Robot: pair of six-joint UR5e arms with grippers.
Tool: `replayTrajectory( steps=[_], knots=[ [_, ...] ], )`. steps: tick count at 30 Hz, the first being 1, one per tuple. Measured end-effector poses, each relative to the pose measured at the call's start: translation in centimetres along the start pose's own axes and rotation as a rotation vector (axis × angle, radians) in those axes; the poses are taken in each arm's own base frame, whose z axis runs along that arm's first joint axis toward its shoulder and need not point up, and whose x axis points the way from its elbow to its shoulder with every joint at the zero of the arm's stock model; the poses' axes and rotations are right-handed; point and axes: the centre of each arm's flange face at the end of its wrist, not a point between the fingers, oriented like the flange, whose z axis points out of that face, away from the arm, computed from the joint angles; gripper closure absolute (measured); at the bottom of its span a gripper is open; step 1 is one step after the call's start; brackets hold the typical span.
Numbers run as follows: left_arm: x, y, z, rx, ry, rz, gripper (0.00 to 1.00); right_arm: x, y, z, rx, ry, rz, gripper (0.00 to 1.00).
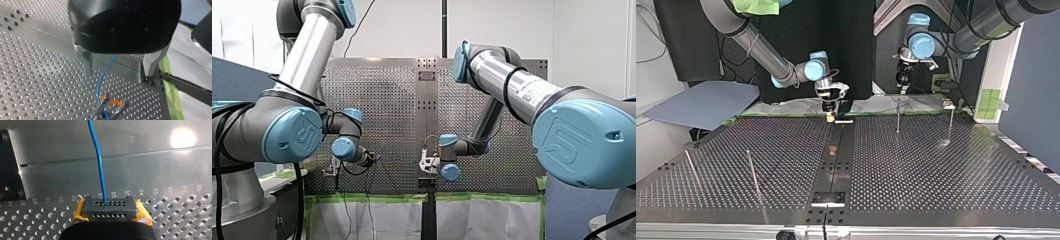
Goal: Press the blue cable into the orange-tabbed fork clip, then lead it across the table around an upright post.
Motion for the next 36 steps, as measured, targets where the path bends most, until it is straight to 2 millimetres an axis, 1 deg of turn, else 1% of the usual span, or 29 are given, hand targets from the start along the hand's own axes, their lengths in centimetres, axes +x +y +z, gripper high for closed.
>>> replayTrajectory(
  steps=[12, 22, 28, 36],
  knots=[
    [0.1, 0.0, -0.1, -0.02, -0.001, 0.011, 0.0, -0.1, 0.0, 0.0, 0.001, -0.002, 0.0, 1.0],
    [0.1, -0.1, -0.1, -0.018, -0.001, 0.017, 0.0, -0.3, 0.4, 0.0, -0.005, -0.003, 0.0, 1.0],
    [0.2, -1.0, -0.3, 0.025, 0.001, 0.065, 0.0, -0.5, 0.6, 0.0, -0.006, -0.003, 0.0, 1.0],
    [0.2, -2.8, -0.2, 0.083, -0.007, 0.087, 0.0, -1.2, 0.9, -0.1, -0.01, -0.013, -0.001, 1.0]
  ],
)
